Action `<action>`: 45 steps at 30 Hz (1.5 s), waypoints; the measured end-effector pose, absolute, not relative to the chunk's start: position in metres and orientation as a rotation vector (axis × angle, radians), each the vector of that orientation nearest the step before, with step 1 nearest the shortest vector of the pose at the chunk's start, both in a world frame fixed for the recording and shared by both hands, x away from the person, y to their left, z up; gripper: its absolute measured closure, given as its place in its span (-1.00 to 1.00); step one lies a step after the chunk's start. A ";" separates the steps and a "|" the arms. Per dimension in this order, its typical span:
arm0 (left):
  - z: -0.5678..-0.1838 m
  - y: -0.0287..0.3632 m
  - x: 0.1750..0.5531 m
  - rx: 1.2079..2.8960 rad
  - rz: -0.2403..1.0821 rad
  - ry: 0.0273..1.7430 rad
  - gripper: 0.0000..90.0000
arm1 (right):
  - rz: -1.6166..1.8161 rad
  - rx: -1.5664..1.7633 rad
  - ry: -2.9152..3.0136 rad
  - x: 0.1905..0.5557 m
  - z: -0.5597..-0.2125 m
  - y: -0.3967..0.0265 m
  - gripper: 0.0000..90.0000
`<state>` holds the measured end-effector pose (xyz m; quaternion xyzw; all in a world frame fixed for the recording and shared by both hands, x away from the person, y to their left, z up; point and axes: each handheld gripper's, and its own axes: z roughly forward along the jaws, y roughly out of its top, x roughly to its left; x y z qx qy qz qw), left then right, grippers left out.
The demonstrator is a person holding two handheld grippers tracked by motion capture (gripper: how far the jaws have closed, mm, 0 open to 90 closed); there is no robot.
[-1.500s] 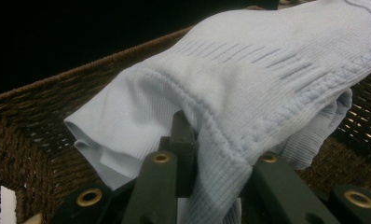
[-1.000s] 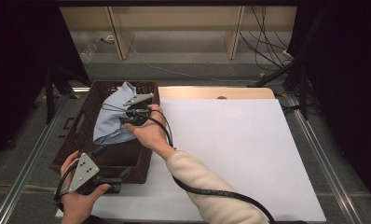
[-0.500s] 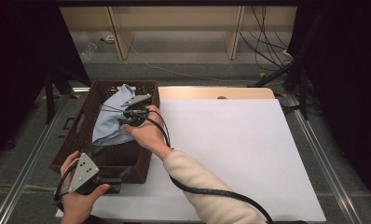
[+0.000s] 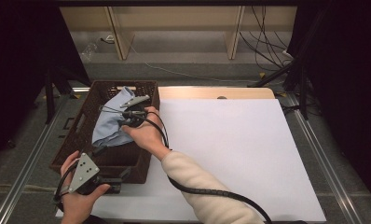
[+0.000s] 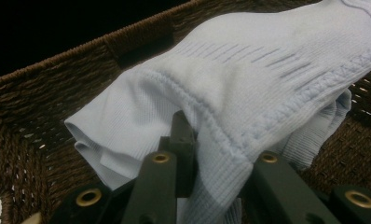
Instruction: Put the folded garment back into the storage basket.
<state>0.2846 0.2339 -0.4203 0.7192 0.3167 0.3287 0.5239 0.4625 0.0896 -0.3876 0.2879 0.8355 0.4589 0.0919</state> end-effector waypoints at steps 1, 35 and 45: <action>-0.420 0.234 0.285 1.721 0.787 0.758 -1.00 | 1.362 0.856 2.483 0.463 -0.388 0.090 0.74; -0.421 0.233 0.285 1.723 0.784 0.755 -1.00 | 1.265 0.969 2.544 0.469 -0.401 0.098 0.11; -0.421 0.232 0.284 1.727 0.784 0.751 -1.00 | 1.267 0.926 2.437 0.465 -0.367 0.081 -0.38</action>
